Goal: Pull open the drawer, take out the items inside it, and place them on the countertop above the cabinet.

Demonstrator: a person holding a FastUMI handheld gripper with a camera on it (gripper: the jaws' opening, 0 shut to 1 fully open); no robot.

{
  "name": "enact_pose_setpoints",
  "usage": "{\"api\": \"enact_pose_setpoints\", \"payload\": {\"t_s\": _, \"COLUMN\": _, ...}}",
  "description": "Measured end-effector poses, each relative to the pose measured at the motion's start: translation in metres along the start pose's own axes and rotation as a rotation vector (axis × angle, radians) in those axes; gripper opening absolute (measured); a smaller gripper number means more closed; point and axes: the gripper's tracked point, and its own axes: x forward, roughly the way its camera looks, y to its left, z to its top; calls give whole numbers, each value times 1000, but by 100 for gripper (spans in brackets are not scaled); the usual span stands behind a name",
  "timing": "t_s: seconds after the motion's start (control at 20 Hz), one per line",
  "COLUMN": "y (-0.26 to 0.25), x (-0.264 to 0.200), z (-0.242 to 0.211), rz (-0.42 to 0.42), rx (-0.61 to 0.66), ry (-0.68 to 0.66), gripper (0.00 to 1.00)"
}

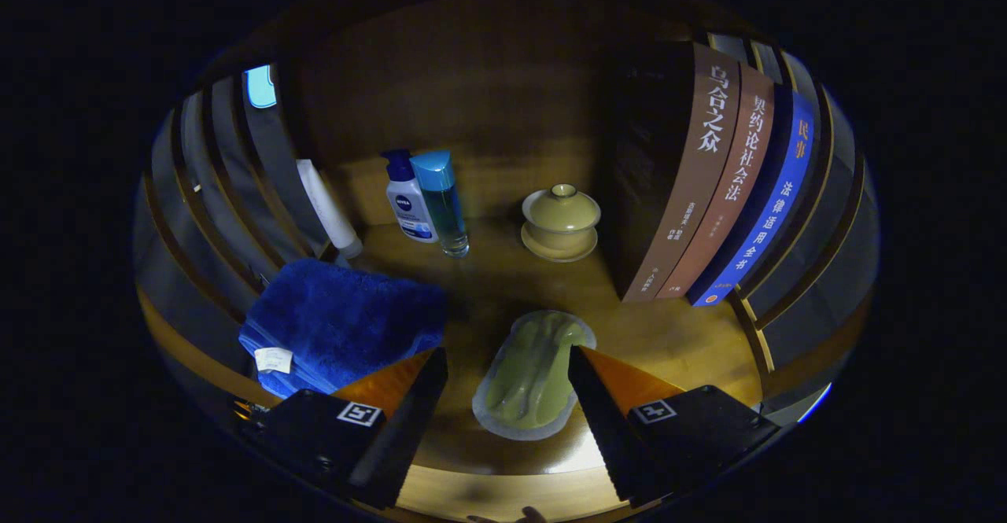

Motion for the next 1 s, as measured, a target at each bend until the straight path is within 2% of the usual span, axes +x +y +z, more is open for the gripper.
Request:
{"api": "enact_pose_setpoints", "payload": {"t_s": 0.25, "y": -5, "x": -37, "z": -1, "rz": -17, "rx": -13, "ry": -79, "gripper": 99}}
{"api": "enact_pose_setpoints", "payload": {"t_s": 0.45, "y": 3, "x": -103, "z": -14, "rz": -5, "rx": -61, "ry": -276, "gripper": 99}}
{"api": "enact_pose_setpoints", "payload": {"t_s": 0.6, "y": 15, "x": -157, "z": -49, "rz": 15, "rx": -97, "ry": -409, "gripper": 99}}
{"api": "enact_pose_setpoints", "payload": {"t_s": 0.75, "y": 22, "x": -201, "z": -92, "rz": 52, "rx": -73, "ry": -520, "gripper": 99}}
{"api": "enact_pose_setpoints", "payload": {"t_s": 1.0, "y": 17, "x": -241, "z": -162, "rz": 69, "rx": -6, "ry": -628, "gripper": 99}}
